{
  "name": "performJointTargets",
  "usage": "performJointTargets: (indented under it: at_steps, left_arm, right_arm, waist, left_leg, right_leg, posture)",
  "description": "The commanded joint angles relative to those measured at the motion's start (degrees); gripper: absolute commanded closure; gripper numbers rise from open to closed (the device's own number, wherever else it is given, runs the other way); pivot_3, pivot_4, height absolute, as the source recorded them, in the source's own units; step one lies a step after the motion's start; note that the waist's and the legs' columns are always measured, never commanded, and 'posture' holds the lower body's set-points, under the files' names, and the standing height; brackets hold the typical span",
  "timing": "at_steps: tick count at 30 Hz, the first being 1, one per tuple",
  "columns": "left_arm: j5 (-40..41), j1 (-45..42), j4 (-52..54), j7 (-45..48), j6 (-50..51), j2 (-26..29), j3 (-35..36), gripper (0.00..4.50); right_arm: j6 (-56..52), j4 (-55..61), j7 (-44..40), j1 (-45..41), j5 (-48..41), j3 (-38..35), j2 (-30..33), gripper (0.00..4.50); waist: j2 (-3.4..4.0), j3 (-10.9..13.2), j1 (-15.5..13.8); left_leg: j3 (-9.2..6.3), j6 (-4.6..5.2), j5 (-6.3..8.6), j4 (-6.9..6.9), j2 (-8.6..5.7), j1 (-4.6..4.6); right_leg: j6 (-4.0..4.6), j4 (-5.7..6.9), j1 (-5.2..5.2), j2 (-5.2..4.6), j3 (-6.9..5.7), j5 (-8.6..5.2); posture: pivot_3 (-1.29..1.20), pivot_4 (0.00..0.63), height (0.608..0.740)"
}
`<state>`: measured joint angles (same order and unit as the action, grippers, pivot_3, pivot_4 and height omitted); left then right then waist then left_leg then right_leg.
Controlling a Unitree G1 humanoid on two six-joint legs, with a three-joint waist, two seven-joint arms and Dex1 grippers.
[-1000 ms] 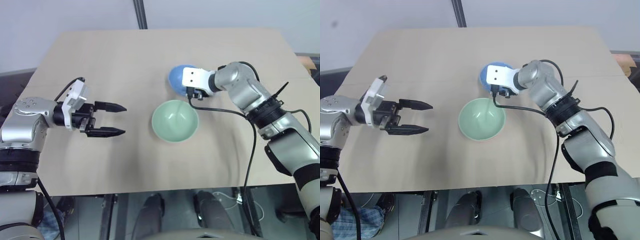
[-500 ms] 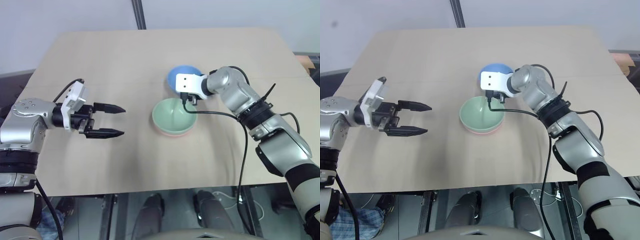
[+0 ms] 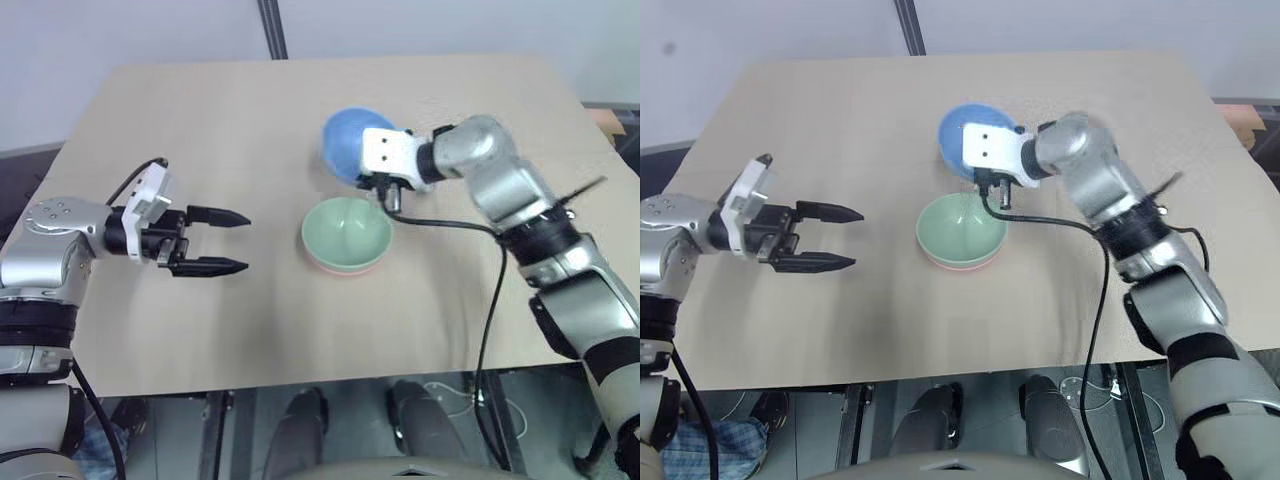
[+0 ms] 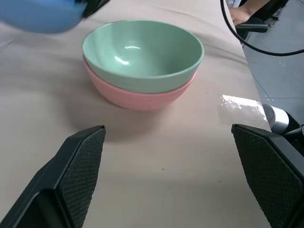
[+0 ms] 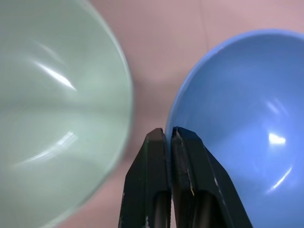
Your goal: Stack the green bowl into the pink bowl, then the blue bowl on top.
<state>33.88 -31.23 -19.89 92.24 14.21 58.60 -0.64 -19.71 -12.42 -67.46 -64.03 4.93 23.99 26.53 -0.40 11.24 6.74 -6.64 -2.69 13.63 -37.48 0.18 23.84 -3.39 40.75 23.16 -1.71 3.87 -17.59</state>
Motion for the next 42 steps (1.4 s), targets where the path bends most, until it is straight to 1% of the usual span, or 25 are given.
performJointTargets:
  at_steps: [1,3,5,7,9,15,20,25,28,29,32,36,39,40,42]
  left_arm:
    - [0.5,-0.6,0.0,0.3,-0.7,0.4,0.0,0.0]
    - [0.3,-1.3,-0.7,0.3,-1.0,-0.2,-0.5,0.0]
    - [0.1,-2.2,-1.5,0.3,-1.4,-0.8,-1.4,0.0]
    - [0.1,-3.1,-2.1,0.3,-1.8,-1.0,-2.4,0.0]
    - [0.1,-4.1,-2.8,0.3,-2.1,-1.2,-3.4,0.0]
    - [0.3,-6.2,-4.9,0.3,-3.4,-1.2,-5.7,0.0]
    - [0.7,-6.6,-5.3,0.3,-3.8,-1.0,-6.4,0.0]
    - [0.9,-6.2,-5.2,0.3,-3.9,-0.6,-5.9,0.0]
    - [1.0,-5.8,-4.8,0.3,-3.8,-0.6,-5.7,0.0]
    - [1.1,-5.5,-4.5,0.3,-3.7,-0.5,-5.5,0.0]
    - [1.5,-4.9,-4.0,0.3,-3.4,-0.2,-5.3,0.0]
    - [1.9,-3.9,-2.9,0.3,-2.8,0.2,-4.8,0.0]
    - [2.2,-2.5,-1.6,0.3,-2.2,0.5,-3.6,0.0]
    - [2.4,-1.7,-1.0,0.3,-2.2,0.9,-3.1,0.0]
    - [2.2,0.4,0.2,0.3,-1.7,1.2,-1.2,0.0]
  right_arm:
    - [-9.6,17.9,-7.5,1.9,-10.5,-5.3,3.8,4.41]
    - [-14.8,25.6,-9.0,3.0,-14.9,-6.4,5.2,4.41]
    - [-19.5,32.9,-9.0,4.8,-18.1,-6.0,6.4,4.41]
    - [-23.5,37.8,-8.3,6.0,-20.5,-5.4,7.3,4.41]
    - [-25.5,40.1,-7.2,6.5,-21.7,-4.9,7.8,4.41]
    - [-28.0,41.4,-3.6,6.3,-22.5,-3.8,8.0,4.41]
    - [-25.8,38.8,-2.0,6.2,-20.7,-2.3,9.2,4.41]
    - [-23.1,37.0,-2.7,5.6,-20.0,-1.2,10.4,4.41]
    - [-23.0,36.6,-2.2,5.6,-19.9,-1.1,10.5,3.6]
    - [-23.7,36.3,-1.3,5.3,-19.8,-1.4,10.2,3.18]
    - [-24.6,36.5,-1.3,5.0,-20.6,-2.2,10.7,3.18]
    - [-30.0,38.1,0.3,5.9,-26.6,-8.1,10.5,3.18]
    - [-37.1,40.3,2.4,9.2,-34.9,-17.3,10.6,3.18]
    - [-38.9,41.3,2.6,10.7,-37.5,-20.1,11.3,3.18]
    - [-42.7,42.7,3.5,16.6,-41.5,-27.1,14.5,3.18]
  waist:
    - [-0.01,0.0,0.1]
    - [0.01,0.0,-0.2]
    - [0.0,0.0,-0.3]
    - [-0.02,0.0,-0.3]
    - [-0.03,0.0,-0.5]
    - [-0.03,0.0,-0.8]
    - [-0.03,0.0,-1.2]
    - [-0.03,0.0,-1.3]
    - [-0.03,0.0,-1.2]
    - [-0.03,0.0,-1.2]
    - [-0.03,0.0,-1.3]
    - [-0.03,0.0,-1.3]
    - [-0.04,0.0,-1.4]
    - [-0.05,0.0,-1.5]
    - [-0.06,0.0,-1.8]
  left_leg:
    - [0.02,0.03,0.02,0.0,0.0,-0.02]
    - [-0.03,0.14,0.08,0.0,0.01,-0.01]
    - [-0.04,0.15,0.09,-0.01,0.01,-0.01]
    - [-0.04,0.18,0.1,-0.03,0.01,-0.02]
    - [-0.05,0.2,0.11,-0.08,0.01,-0.03]
    - [-0.04,0.21,0.12,-0.16,0.0,-0.03]
    - [-0.03,0.21,0.12,-0.16,0.0,-0.01]
    - [-0.03,0.21,0.12,-0.16,0.0,-0.01]
    - [-0.03,0.21,0.12,-0.16,0.01,-0.01]
    - [-0.02,0.21,0.12,-0.16,0.01,-0.01]
    - [-0.02,0.21,0.12,-0.16,0.01,-0.01]
    - [-0.02,0.21,0.12,-0.16,0.01,0.0]
    - [-0.03,0.21,0.12,-0.16,0.01,0.02]
    - [-0.05,0.21,0.12,-0.16,0.01,0.02]
    - [-0.04,0.22,0.13,-0.14,0.01,0.02]
  right_leg:
    - [0.0,0.02,0.0,0.0,0.0,0.0]
    - [0.0,0.03,0.0,0.0,-0.01,0.0]
    - [0.0,0.03,0.0,0.0,-0.02,0.0]
    - [0.0,0.05,-0.02,0.0,-0.02,0.0]
    - [0.0,0.07,-0.04,0.0,-0.04,0.0]
    - [0.0,0.14,-0.04,0.01,-0.04,0.0]
    - [0.0,0.09,-0.04,0.0,-0.04,0.0]
    - [0.0,0.08,-0.04,0.0,-0.04,0.0]
    - [0.0,0.08,-0.04,0.02,-0.04,0.0]
    - [0.0,0.08,-0.04,0.02,-0.04,0.0]
    - [0.0,0.08,-0.04,0.01,-0.04,0.0]
    - [0.0,0.07,-0.04,0.01,-0.04,0.0]
    - [0.0,0.06,-0.05,0.0,-0.04,0.0]
    - [0.0,0.05,-0.05,-0.01,-0.05,0.0]
    - [0.0,0.01,-0.07,-0.03,-0.05,0.0]
  posture:
    - [0.0,0.15,0.74]
    - [0.0,0.15,0.74]
    - [0.0,0.15,0.74]
    - [0.0,0.15,0.74]
    - [0.0,0.15,0.74]
    - [0.0,0.15,0.74]
    - [0.0,0.15,0.74]
    - [0.0,0.15,0.74]
    - [0.0,0.15,0.74]
    - [0.0,0.15,0.74]
    - [0.0,0.15,0.74]
    - [0.0,0.15,0.74]
    - [0.0,0.15,0.74]
    - [0.0,0.15,0.74]
    - [0.0,0.15,0.74]
